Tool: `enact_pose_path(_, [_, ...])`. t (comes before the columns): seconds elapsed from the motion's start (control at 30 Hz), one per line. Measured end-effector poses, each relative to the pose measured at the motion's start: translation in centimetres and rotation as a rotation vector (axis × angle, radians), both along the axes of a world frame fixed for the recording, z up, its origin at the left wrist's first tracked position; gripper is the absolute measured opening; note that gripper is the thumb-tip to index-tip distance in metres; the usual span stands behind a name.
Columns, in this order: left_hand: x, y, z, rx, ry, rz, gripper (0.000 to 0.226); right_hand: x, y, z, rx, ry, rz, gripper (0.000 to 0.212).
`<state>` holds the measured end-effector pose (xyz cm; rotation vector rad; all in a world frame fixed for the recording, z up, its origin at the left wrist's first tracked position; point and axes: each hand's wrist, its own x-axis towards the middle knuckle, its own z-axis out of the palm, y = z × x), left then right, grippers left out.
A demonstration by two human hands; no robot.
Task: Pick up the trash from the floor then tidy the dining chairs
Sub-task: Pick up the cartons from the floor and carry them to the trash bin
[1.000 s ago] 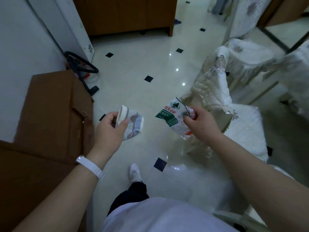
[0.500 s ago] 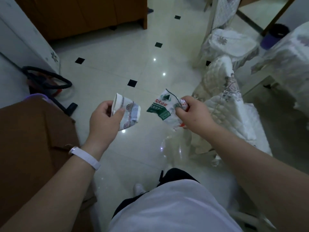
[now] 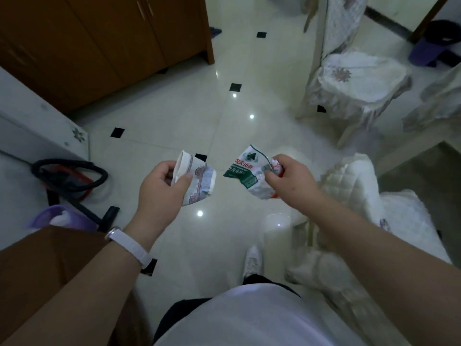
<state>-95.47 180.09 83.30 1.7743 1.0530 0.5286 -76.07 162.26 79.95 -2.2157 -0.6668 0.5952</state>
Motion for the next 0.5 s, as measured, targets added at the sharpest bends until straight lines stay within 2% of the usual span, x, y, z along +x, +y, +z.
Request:
enact_pose_path(0.33, [14.3, 9.2, 1.3, 0.060, -0.035, -0.124, 0.012, 11.4, 6.9, 1.4, 0.005, -0.022, -0.106, 0.003])
enact_pose_path(0.5, [20.6, 15.9, -0.6, -0.010, -0.083, -0.200, 0.019, 15.8, 12.3, 0.9, -0.054, 0.002, -0.168, 0.003])
